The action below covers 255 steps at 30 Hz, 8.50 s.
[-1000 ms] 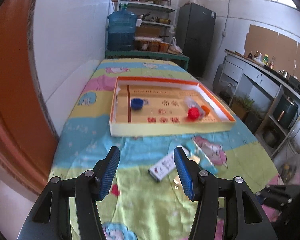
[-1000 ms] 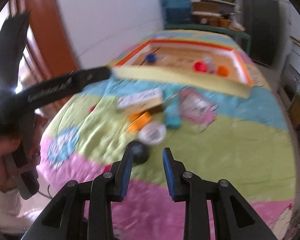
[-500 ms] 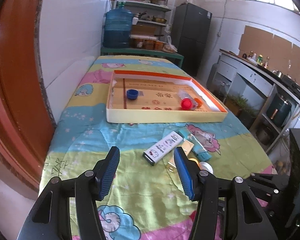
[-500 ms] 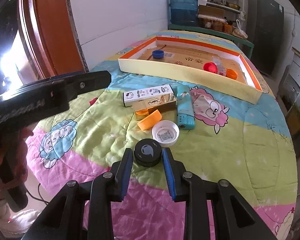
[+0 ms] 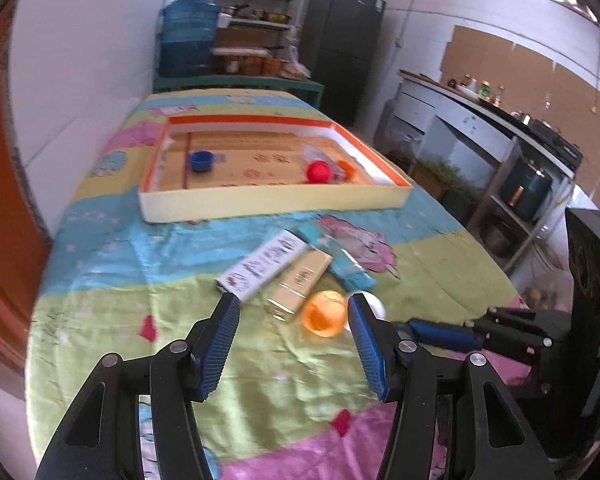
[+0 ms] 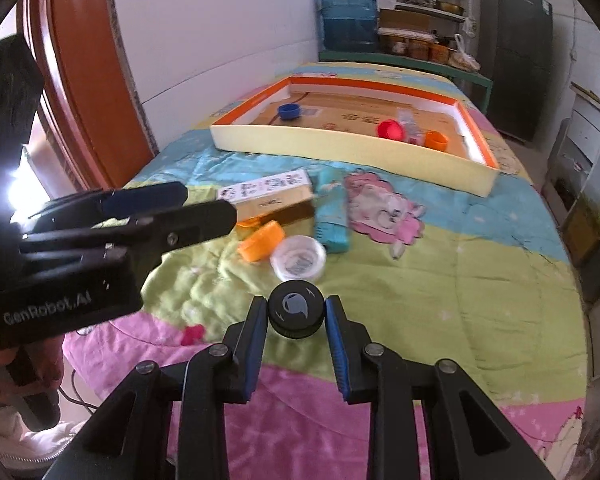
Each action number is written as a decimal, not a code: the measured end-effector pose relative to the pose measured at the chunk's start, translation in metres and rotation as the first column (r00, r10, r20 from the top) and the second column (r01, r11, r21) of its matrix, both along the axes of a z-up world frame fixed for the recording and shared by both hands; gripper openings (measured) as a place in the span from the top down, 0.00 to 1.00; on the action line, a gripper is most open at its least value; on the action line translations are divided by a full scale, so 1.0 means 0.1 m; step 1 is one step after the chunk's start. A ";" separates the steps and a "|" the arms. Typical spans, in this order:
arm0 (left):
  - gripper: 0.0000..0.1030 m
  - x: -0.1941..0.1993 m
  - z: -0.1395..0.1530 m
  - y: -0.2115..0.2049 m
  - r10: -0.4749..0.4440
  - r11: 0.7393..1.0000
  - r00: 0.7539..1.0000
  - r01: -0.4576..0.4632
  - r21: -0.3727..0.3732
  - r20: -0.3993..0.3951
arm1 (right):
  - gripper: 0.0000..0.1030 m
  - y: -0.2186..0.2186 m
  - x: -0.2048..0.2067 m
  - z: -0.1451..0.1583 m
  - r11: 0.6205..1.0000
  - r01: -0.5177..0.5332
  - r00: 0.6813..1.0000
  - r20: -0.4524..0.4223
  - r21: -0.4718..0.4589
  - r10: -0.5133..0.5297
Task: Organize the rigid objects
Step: 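Grasp the black bottle cap with the right tool, then grasp the large orange cap with the left tool while the right tool holds the black cap, then carry the orange cap with the left tool while the right tool carries the black cap into the tray, then open the left tool over the tray while the right tool releases the black cap, then move both tools back toward the items left on the quilt, then grasp the white bottle cap with the right tool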
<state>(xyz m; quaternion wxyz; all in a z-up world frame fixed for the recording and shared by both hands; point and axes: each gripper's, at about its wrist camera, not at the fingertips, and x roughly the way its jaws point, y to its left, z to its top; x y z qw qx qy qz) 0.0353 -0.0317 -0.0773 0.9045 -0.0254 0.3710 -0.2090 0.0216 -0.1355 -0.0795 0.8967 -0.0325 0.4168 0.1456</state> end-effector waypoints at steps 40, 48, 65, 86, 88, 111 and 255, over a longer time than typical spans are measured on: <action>0.70 0.05 -0.04 -0.10 0.037 0.998 0.999 -0.038 -0.040 -0.026 | 0.71 -0.53 -0.06 0.09 0.992 0.115 0.993 0.025 0.060 -0.117; 0.70 0.07 0.08 -0.02 0.078 0.997 0.997 -0.078 -0.029 -0.004 | 0.71 -0.41 0.04 0.24 0.996 0.080 0.994 0.065 0.048 -0.083; 0.70 0.34 0.35 0.12 0.130 0.991 0.990 -0.128 -0.039 0.053 | 0.71 -0.26 0.38 0.60 0.999 0.031 0.986 0.162 0.022 -0.034; 0.70 0.99 0.48 0.01 0.136 0.991 0.988 -0.135 -0.018 0.075 | 0.71 -0.43 1.00 0.75 0.997 0.070 0.977 0.200 0.024 -0.073; 0.70 1.07 0.44 0.00 0.140 0.990 0.988 -0.140 -0.018 0.061 | 0.71 -0.50 1.04 0.72 0.996 0.086 0.978 0.187 0.032 -0.090; 0.70 1.62 0.06 -0.15 0.173 0.985 0.985 -0.172 0.024 -0.018 | 0.71 -0.82 1.65 0.34 0.986 0.160 0.985 0.060 0.042 -0.162; 0.56 0.36 -0.04 0.26 0.121 0.992 0.991 -0.119 0.029 -0.061 | 0.70 0.22 0.33 -0.04 0.997 -0.056 0.998 -0.018 -0.044 0.055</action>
